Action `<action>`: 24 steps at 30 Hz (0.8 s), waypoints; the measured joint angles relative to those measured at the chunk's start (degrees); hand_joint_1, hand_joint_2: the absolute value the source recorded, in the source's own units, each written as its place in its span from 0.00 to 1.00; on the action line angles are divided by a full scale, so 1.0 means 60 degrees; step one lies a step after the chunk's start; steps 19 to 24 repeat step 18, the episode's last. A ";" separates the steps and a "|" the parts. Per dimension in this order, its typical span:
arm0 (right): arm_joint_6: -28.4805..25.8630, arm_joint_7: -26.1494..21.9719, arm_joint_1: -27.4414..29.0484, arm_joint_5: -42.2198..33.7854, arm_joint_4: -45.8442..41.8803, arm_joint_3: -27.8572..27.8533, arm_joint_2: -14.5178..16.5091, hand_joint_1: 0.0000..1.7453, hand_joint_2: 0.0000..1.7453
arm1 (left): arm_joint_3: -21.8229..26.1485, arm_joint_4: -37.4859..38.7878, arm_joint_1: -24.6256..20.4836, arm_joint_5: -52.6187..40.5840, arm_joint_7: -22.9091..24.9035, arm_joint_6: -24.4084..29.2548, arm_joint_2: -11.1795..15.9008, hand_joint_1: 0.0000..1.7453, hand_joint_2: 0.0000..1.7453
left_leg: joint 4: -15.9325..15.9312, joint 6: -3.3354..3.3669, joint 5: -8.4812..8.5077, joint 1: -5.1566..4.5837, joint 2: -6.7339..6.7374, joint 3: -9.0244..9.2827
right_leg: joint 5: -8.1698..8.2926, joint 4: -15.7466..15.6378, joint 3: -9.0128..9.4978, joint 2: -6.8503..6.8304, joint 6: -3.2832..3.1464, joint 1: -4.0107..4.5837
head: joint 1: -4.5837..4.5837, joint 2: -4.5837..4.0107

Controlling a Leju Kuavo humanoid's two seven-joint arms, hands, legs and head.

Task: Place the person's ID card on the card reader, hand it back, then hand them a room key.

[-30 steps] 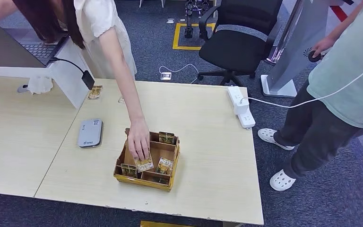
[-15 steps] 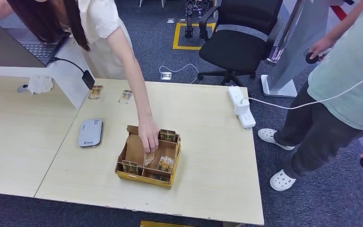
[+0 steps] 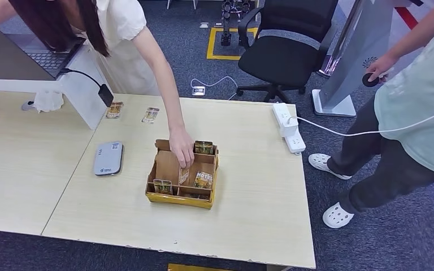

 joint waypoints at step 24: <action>-0.1226 -0.0430 -0.0448 -0.2933 0.2622 0.1547 -0.0690 0.00 1.00 | -0.1913 0.2912 -0.0370 0.3062 -0.0729 0.1054 0.0922 0.00 0.00 | 0.0000 0.0000 0.0000 -0.0001 0.0000 -0.0002 | 0.0000 0.0000 -0.0001 0.0000 0.0001 -0.0001 | 0.0000 0.0000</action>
